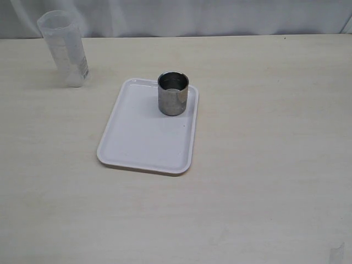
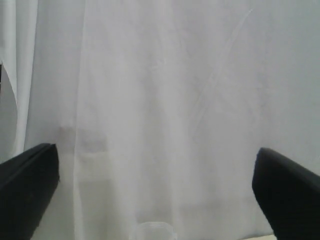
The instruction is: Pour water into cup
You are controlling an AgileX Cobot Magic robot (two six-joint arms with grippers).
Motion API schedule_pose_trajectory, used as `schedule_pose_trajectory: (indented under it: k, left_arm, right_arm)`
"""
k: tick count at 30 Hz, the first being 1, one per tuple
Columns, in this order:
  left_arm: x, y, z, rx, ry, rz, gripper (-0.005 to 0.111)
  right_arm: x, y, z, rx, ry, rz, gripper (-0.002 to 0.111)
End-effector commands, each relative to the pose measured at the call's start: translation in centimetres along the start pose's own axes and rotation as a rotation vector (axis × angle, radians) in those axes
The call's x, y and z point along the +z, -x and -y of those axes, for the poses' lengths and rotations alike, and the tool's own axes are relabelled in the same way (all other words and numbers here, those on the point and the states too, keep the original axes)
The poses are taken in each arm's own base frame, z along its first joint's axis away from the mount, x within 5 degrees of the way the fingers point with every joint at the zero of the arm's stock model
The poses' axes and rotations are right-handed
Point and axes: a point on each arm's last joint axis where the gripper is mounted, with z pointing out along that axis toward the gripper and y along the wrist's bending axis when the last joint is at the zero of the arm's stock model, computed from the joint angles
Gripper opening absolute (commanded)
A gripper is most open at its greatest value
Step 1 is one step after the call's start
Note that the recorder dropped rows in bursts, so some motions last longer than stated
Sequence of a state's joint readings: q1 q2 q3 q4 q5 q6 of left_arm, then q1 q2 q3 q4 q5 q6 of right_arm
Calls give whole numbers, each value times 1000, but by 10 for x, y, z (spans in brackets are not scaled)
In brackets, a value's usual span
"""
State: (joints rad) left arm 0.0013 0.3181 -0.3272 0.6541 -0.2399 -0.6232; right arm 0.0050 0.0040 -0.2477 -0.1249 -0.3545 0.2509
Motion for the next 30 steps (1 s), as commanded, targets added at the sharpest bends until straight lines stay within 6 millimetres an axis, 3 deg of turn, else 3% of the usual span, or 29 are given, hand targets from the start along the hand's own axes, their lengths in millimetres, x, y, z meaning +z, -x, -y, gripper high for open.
schedule_pose_trajectory:
  k: [1,7,30]
  left_arm:
    - [-18,3,1,-2,20,64,99]
    - [-41,4,-6,-60,127,57,99]
    - [-42,2,-7,-60,142,41,99]
  right_arm:
    - [-1,-2,1,32,-16,-9,110]
    - [-1,-2,2,51,-25,-15,110]
    - [-1,-2,2,51,-25,-15,110]
